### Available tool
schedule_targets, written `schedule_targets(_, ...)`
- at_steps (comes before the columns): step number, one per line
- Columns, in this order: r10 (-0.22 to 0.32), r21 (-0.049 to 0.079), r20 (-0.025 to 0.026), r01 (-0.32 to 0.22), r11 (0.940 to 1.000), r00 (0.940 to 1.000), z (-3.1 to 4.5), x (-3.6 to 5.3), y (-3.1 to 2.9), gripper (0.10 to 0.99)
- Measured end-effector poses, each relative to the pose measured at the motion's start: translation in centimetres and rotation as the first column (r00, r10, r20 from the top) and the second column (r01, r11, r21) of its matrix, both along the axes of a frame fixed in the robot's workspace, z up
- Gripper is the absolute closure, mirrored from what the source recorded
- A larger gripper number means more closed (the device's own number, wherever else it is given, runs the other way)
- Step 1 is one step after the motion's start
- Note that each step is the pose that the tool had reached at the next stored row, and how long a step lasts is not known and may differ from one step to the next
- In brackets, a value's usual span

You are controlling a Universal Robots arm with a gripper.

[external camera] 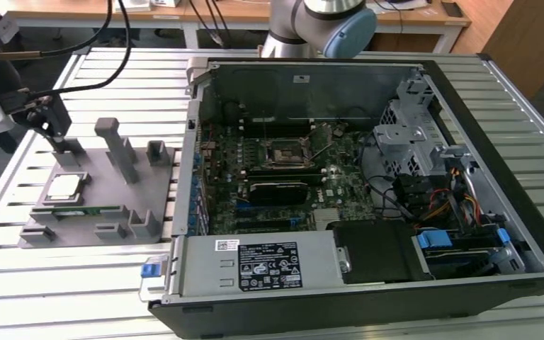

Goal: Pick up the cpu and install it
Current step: 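Pick up the cpu and move it towards the insertion slot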

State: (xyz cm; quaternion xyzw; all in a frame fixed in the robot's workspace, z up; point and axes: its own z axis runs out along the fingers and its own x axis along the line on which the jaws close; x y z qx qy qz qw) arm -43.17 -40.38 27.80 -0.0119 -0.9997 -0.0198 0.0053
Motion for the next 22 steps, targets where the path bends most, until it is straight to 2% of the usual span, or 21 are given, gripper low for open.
schedule_targets(6, 0.000, 0.007, -0.0035, 0.000, 1.0000, 1.0000, -0.74, 0.00, -0.01, 0.325)
schedule_targets(22, 0.000, 0.010, -0.0037, 0.000, 0.9999, 1.0000, -3.35, 0.00, -0.09, 0.325)
